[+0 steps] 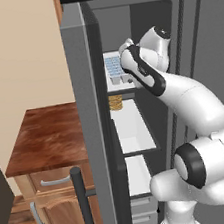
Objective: Open the freezer door, pick up the ice cube tray from the freezer, and place it on the dining counter.
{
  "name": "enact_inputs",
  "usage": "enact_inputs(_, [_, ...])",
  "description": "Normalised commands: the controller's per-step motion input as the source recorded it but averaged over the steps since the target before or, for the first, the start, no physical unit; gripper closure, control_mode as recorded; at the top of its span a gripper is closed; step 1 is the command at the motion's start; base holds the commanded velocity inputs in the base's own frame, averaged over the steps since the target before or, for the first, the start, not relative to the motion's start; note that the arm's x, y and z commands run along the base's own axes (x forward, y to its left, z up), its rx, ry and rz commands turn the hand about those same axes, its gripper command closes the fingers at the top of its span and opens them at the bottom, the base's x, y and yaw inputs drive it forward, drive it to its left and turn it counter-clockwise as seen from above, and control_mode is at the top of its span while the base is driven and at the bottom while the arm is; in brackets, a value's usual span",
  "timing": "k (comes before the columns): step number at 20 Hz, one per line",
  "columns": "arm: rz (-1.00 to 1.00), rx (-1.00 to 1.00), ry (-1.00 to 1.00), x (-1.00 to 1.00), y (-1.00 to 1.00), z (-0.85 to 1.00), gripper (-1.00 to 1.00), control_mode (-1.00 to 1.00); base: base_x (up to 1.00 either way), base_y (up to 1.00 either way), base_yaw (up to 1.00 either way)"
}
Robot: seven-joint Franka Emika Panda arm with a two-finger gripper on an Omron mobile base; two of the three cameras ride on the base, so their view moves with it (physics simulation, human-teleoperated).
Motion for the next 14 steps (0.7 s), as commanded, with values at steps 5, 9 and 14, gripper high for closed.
enact_inputs(5, [0.00,0.00,0.02,0.07,0.01,-0.10,1.00,-1.00,0.00,0.00,0.00])
enact_inputs(9, [0.00,0.01,0.00,-0.01,0.00,-0.01,1.00,-1.00,0.00,0.00,0.00])
enact_inputs(14, [-0.06,0.06,-0.07,-0.26,-0.06,0.00,1.00,-1.00,0.00,0.00,0.00])
